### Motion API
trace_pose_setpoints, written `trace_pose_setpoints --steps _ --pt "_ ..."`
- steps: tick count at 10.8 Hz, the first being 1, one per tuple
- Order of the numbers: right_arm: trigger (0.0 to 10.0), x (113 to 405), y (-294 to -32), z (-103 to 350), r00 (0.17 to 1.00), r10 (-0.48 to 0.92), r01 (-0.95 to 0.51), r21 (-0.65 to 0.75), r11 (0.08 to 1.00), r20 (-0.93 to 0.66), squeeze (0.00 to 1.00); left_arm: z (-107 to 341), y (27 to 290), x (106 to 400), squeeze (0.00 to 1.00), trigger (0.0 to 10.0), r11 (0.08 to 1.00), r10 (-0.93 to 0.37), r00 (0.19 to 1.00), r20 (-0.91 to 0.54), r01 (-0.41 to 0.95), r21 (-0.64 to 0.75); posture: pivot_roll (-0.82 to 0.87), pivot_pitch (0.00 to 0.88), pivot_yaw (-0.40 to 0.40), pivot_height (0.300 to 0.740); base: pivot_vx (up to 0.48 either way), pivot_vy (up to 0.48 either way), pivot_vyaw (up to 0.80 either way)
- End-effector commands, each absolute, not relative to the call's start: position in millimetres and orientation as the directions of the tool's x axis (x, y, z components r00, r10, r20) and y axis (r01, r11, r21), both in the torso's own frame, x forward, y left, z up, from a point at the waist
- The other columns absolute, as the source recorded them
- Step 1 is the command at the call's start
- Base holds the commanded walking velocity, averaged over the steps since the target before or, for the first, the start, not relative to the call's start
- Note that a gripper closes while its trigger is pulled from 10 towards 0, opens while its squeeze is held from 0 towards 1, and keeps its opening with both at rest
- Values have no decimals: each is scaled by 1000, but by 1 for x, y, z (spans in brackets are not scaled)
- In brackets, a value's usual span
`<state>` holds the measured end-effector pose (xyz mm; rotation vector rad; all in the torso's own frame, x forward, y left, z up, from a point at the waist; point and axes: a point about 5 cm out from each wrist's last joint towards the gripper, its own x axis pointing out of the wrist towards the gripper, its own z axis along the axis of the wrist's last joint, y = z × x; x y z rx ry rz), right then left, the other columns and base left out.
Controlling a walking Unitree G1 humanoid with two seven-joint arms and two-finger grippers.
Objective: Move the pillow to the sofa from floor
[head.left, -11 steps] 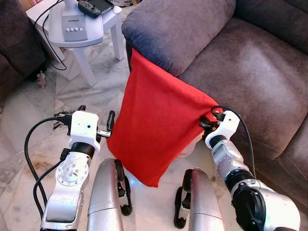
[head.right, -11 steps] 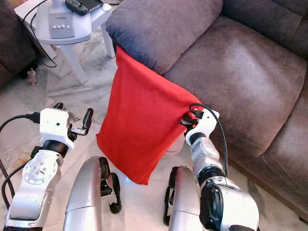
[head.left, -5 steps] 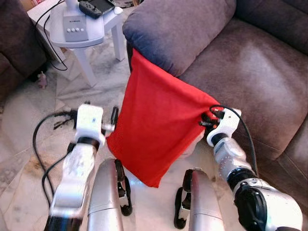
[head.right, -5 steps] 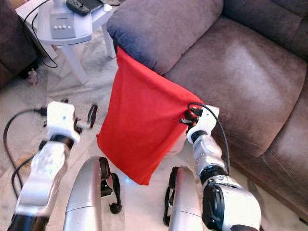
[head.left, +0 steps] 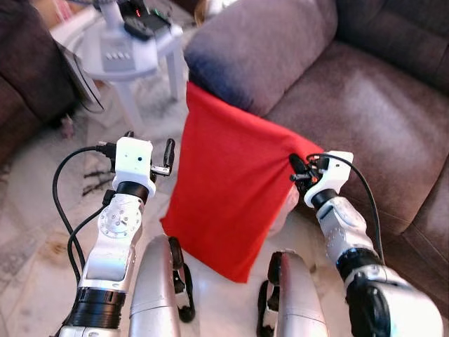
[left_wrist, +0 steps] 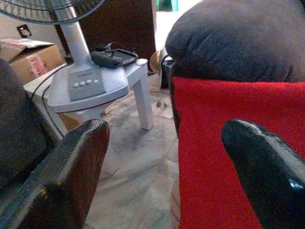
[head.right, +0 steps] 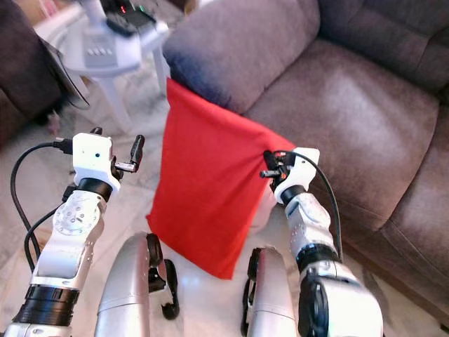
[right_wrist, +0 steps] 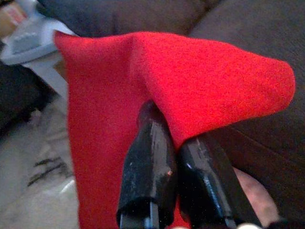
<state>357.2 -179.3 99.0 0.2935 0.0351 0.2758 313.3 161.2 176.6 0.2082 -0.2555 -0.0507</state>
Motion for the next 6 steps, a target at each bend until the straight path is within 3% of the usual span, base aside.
trace_pose_setpoints --steps 1,3,6 --pt "10000 358 -186 114 961 260 -277 290 916 99 0 174 161 315 0 10000 979 -68 966 250 16 201 100 141 -77 592 0 0 0" --pt "10000 347 -183 114 939 310 -342 319 884 149 0 176 167 321 0 10000 992 -38 967 252 6 129 91 107 -63 592 0 0 0" --pt "10000 330 -175 115 867 463 -498 329 802 182 0 167 189 332 0 10000 993 33 988 154 -15 -116 89 84 -52 592 0 0 0"
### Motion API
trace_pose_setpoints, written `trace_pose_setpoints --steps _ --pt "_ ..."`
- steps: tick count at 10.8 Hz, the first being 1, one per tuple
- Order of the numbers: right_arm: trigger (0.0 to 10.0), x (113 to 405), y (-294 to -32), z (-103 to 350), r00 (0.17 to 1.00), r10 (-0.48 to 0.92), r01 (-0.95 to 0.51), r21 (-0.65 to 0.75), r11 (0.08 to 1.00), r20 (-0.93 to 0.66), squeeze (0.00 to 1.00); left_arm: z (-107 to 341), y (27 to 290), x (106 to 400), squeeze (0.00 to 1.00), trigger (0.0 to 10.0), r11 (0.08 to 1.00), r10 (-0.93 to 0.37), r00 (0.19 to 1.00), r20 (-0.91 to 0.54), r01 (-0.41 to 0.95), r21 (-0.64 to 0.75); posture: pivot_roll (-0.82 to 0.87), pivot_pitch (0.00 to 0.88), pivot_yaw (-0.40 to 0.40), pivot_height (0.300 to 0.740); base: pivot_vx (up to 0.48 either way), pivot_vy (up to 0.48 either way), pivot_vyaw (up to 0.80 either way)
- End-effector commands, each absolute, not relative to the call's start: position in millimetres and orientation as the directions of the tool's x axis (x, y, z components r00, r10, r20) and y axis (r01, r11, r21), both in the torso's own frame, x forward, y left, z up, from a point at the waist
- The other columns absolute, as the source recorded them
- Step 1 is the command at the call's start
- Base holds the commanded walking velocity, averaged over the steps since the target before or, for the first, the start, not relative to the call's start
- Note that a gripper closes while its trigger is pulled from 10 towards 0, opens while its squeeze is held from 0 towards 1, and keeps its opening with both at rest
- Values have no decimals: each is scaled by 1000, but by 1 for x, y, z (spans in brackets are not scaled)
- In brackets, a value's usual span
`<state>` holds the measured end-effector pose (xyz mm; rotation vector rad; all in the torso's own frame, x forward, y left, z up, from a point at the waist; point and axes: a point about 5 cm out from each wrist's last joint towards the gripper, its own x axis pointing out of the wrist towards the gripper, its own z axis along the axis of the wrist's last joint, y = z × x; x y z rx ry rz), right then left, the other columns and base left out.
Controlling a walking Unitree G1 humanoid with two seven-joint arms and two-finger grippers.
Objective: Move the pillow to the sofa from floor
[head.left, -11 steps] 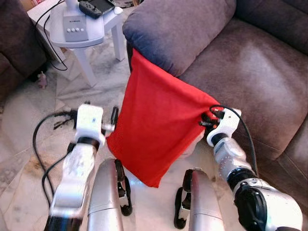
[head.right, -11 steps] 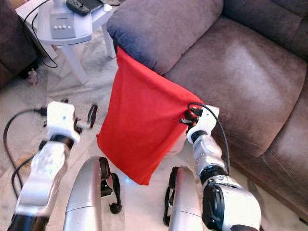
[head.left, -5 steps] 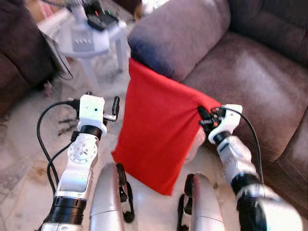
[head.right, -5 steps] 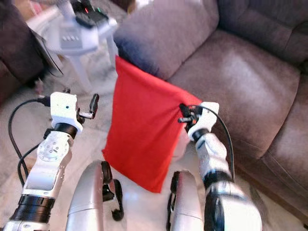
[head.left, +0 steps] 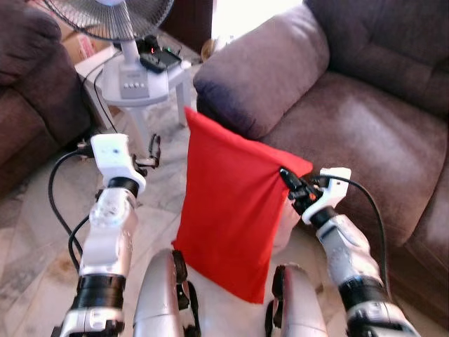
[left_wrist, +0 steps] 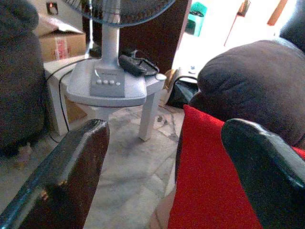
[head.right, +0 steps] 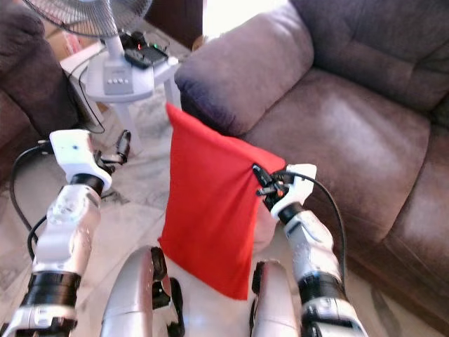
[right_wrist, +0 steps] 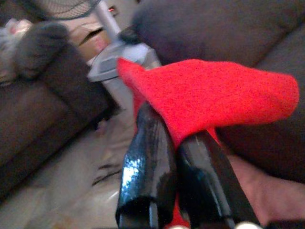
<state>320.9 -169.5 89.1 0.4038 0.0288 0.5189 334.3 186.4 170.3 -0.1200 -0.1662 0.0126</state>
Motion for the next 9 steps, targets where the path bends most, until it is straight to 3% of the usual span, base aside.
trace_pose_setpoints --steps 1,4,7,8,9 --pt "10000 319 -172 118 816 541 -578 340 742 206 0 164 199 336 1000 10000 986 39 992 117 -19 -167 88 80 -50 592 0 0 0" --pt "10000 300 -170 126 738 625 -671 377 638 254 0 165 204 340 1000 10000 984 38 993 115 -17 -179 78 72 -46 592 0 0 0" --pt "10000 290 -174 129 723 651 -683 382 622 233 0 167 210 343 1000 10000 979 42 993 111 -19 -203 77 86 -49 592 0 0 0" --pt "10000 290 -176 131 732 642 -675 378 634 228 0 170 211 343 1000 10000 978 46 992 117 -21 -207 79 92 -49 592 0 0 0" --pt "10000 304 -188 131 842 506 -539 328 776 186 0 171 212 343 1000 10000 978 31 993 118 -6 -207 83 101 -48 592 0 0 0"
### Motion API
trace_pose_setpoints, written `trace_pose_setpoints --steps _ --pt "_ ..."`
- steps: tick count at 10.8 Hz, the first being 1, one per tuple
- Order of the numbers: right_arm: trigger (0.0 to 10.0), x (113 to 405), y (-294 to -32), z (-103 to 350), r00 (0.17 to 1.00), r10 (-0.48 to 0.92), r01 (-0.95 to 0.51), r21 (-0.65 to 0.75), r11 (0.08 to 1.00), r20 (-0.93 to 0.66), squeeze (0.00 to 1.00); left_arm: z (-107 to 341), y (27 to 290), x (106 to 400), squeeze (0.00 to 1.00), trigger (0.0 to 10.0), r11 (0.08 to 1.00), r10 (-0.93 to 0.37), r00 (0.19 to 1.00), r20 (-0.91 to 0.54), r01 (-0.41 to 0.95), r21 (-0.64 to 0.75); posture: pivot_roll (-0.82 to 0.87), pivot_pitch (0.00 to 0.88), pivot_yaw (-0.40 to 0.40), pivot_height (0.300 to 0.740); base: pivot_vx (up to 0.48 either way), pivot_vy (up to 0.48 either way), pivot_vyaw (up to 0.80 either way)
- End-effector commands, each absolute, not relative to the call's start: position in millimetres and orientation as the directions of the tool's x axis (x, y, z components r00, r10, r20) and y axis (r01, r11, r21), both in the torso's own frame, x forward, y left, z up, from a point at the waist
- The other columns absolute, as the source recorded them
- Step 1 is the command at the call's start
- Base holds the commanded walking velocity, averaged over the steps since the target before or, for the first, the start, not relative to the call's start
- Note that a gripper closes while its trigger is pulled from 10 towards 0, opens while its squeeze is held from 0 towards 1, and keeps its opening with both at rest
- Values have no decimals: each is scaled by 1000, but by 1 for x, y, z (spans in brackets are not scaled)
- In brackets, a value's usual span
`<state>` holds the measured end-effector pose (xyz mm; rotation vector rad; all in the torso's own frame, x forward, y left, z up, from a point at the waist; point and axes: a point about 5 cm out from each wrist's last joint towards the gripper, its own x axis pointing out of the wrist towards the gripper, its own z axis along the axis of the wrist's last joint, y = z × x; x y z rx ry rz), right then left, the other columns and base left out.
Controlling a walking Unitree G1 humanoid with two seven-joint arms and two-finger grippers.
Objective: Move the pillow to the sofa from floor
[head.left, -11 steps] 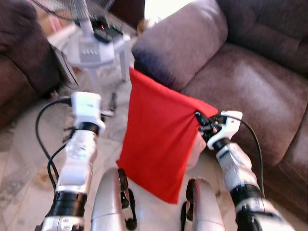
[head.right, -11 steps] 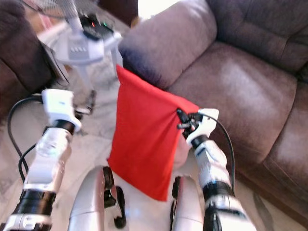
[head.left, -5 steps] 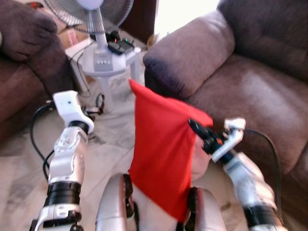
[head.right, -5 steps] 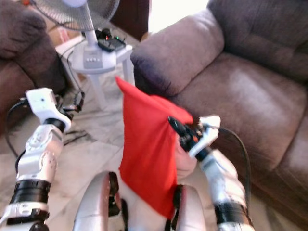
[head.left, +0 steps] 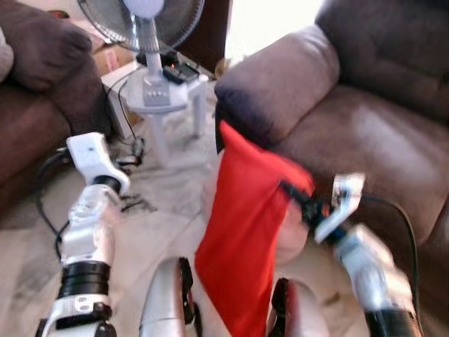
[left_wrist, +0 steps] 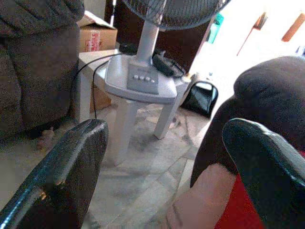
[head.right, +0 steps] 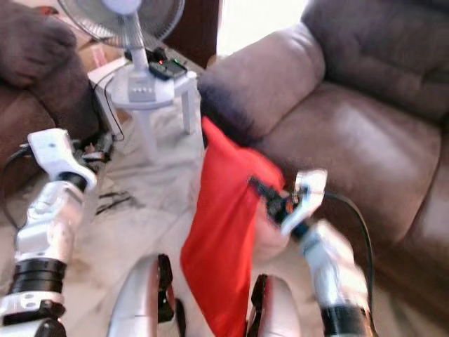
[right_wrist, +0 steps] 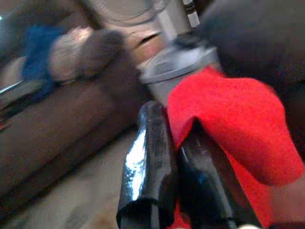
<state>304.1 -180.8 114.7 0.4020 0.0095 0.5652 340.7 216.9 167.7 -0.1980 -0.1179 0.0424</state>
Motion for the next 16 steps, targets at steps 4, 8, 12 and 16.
trace_pose_setpoints --steps 4,8,12,16 --pt "10000 326 -218 133 990 29 -69 300 951 136 0 170 185 333 0 10000 994 -66 977 201 47 99 87 115 -31 592 0 0 0" --pt "10000 327 -212 123 993 -8 -24 275 961 116 0 171 181 333 0 10000 992 -65 973 219 40 120 86 117 -27 592 0 0 0" --pt "10000 330 -204 121 993 3 -35 275 961 117 0 171 181 333 0 10000 992 -61 972 225 35 120 89 117 -31 592 0 0 0" --pt "10000 330 -205 120 993 -6 -27 276 961 119 0 171 181 333 0 10000 992 -64 972 228 37 122 91 115 -28 634 0 0 0"
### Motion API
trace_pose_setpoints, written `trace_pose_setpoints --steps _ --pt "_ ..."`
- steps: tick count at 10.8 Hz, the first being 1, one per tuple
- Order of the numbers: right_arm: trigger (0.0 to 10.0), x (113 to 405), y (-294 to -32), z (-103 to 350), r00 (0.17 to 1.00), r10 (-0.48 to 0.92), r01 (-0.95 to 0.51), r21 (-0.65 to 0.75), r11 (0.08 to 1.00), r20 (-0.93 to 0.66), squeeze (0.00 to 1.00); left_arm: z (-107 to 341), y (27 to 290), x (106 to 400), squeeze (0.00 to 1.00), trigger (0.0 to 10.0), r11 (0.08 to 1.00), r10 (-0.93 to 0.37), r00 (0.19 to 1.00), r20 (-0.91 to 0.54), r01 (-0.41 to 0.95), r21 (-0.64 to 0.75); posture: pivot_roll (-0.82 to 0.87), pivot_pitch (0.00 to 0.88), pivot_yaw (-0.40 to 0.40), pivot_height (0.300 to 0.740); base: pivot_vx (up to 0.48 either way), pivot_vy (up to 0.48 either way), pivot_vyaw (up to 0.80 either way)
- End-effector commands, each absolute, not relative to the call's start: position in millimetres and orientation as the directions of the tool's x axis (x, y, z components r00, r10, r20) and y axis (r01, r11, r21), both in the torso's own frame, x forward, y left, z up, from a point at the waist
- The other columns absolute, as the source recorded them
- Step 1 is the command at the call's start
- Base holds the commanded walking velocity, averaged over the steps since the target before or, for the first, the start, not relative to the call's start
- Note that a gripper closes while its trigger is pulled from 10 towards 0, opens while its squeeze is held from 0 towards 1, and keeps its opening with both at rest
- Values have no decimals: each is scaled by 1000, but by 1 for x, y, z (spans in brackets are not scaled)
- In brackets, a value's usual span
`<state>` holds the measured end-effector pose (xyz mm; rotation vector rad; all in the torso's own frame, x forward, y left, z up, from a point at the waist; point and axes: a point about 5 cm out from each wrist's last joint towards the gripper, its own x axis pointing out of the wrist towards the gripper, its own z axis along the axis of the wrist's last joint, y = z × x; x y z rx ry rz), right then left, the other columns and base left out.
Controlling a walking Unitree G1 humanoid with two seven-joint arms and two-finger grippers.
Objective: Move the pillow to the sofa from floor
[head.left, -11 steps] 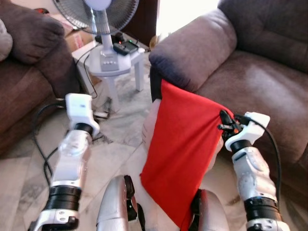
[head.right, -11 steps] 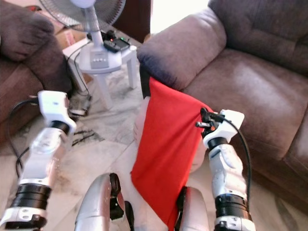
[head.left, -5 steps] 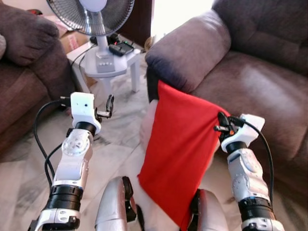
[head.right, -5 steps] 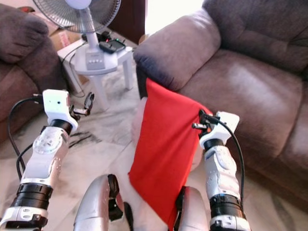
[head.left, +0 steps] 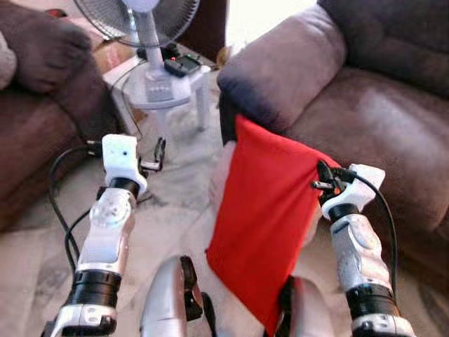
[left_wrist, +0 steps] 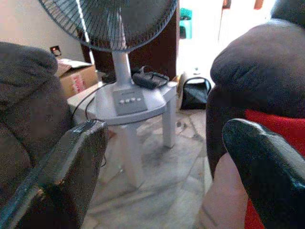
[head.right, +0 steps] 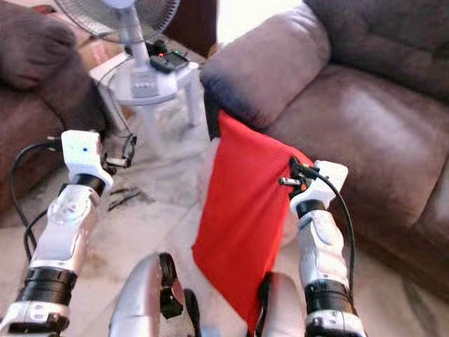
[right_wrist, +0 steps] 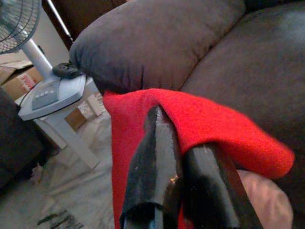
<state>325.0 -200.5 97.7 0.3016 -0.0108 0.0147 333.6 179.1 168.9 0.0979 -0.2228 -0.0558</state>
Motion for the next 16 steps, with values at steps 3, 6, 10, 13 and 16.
trace_pose_setpoints --steps 3,6,10,13,16 --pt "10000 330 -204 118 993 -9 -25 279 960 119 0 171 181 333 0 10000 992 -67 971 228 40 124 93 115 -25 677 0 0 0" --pt "10000 330 -204 116 993 -12 -21 281 959 115 0 171 180 333 0 10000 991 -73 971 227 46 125 94 115 -21 724 0 0 0" --pt "10000 330 -204 114 994 -17 -14 284 959 108 0 171 179 334 0 10000 989 -86 971 223 56 134 96 114 -18 740 0 0 0" --pt "10000 330 -204 112 994 -21 -10 288 957 105 0 172 178 334 0 10000 989 -93 970 223 63 136 95 114 -15 740 0 0 0" --pt "10000 330 -206 113 994 -28 -4 289 957 109 0 172 178 334 0 10000 988 -95 970 222 65 139 97 113 -11 740 0 0 0"
